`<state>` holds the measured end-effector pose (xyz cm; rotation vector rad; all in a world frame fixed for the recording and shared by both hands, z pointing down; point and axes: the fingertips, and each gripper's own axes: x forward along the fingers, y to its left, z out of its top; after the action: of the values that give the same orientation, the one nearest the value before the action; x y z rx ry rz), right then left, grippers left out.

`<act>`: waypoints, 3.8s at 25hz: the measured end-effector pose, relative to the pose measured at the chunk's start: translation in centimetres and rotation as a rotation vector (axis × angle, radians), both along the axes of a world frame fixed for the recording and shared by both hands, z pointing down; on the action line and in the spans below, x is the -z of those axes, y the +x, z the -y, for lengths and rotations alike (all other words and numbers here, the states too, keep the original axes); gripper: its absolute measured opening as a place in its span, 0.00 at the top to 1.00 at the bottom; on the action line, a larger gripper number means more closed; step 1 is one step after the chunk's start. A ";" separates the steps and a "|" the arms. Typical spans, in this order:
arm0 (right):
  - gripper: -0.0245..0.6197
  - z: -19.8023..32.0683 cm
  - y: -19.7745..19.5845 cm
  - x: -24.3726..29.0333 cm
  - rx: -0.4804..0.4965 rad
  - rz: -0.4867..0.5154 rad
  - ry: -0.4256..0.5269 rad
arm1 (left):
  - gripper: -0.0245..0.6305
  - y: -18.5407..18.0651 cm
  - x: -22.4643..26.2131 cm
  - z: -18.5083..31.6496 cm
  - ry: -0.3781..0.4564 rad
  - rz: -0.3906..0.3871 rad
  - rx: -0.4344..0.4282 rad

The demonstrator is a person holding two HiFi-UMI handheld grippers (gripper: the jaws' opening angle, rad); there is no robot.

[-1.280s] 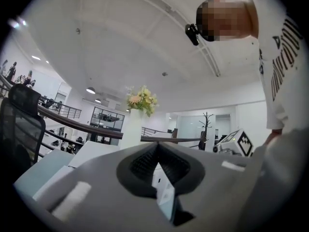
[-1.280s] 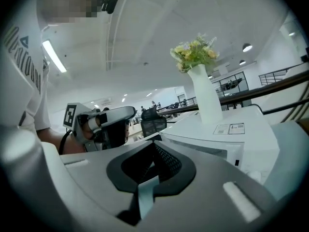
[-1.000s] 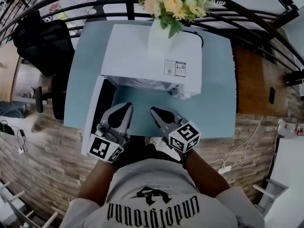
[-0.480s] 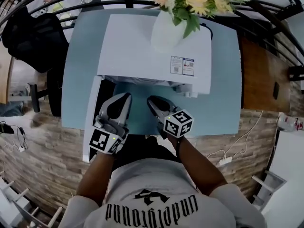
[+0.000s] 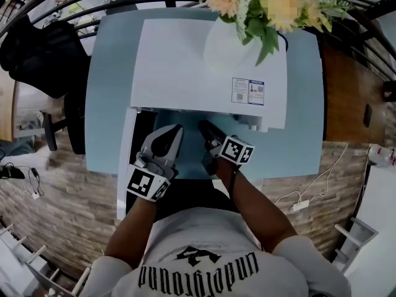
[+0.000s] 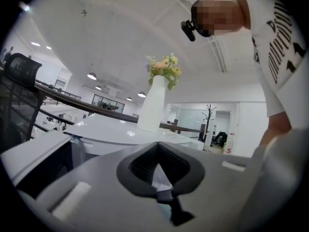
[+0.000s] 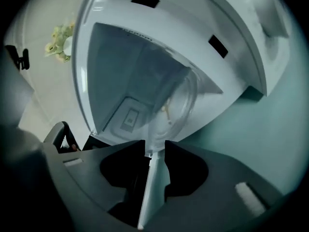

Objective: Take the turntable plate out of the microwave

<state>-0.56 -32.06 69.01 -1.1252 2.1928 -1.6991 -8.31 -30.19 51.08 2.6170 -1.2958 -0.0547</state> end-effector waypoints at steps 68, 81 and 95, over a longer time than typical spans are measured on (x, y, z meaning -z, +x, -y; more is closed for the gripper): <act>0.87 -6.6 1.3 -4.1 -0.082 0.159 -0.259 | 0.74 -2.6 -21.1 -5.2 -0.739 -0.431 0.392; 0.87 -9.6 2.6 -3.6 -0.004 0.147 -0.276 | 0.60 -0.1 -21.8 -0.2 -0.744 -0.811 0.170; 0.87 -10.0 3.3 -3.5 0.056 0.112 -0.244 | 0.82 1.0 -22.7 -1.3 -0.798 -0.911 0.081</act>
<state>2.72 -22.08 72.55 -0.9983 2.0106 -2.0445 -7.36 -28.91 73.77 1.5347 -0.8210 -0.5426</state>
